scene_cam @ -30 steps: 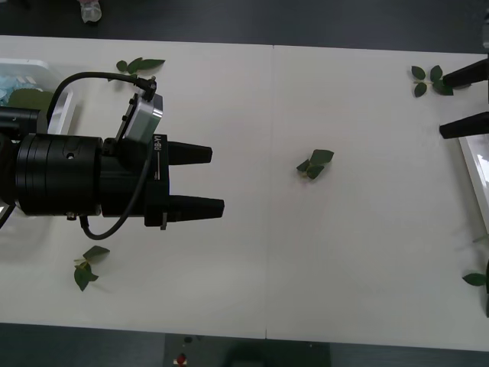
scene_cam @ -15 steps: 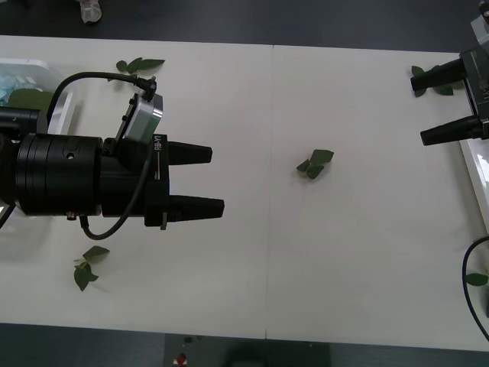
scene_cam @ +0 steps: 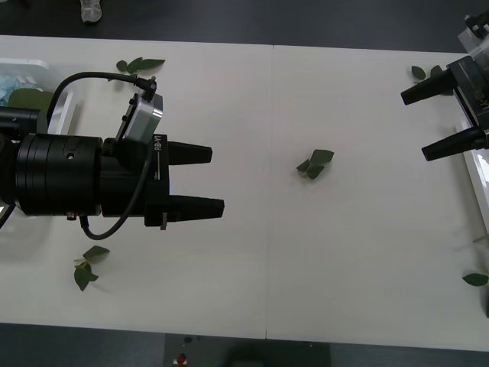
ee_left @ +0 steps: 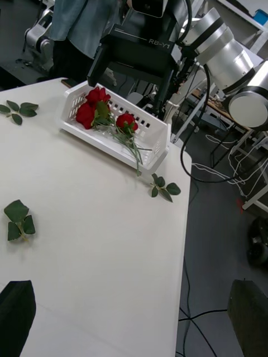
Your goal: Put the red flowers into the right box and the blue flowers into the left box
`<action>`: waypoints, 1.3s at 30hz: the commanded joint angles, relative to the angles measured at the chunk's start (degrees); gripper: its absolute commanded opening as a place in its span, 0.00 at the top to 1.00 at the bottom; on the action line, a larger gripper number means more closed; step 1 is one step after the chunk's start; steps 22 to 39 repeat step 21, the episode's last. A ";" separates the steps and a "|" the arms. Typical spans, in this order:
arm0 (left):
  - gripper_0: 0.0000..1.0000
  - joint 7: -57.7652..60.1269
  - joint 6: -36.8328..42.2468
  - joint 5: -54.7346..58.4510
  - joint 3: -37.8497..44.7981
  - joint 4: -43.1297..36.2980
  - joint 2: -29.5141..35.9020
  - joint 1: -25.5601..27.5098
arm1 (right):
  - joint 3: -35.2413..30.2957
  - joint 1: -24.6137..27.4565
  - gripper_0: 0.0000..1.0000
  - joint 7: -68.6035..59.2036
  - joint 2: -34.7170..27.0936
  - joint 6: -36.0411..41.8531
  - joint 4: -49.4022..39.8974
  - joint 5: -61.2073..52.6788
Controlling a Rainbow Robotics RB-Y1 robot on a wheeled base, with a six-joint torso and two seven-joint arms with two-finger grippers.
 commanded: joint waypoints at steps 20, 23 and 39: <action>0.00 1.51 0.28 0.17 0.45 -1.70 0.38 -1.73 | -1.45 -0.81 0.00 1.00 -1.98 -0.33 -1.37 0.91; 0.00 1.51 0.28 0.17 0.45 -1.70 0.38 -1.73 | -1.45 -0.81 0.00 1.00 -1.98 -0.33 -1.37 0.91; 0.00 1.51 0.28 0.17 0.45 -1.70 0.38 -1.73 | -1.45 -0.81 0.00 1.00 -1.98 -0.33 -1.37 0.91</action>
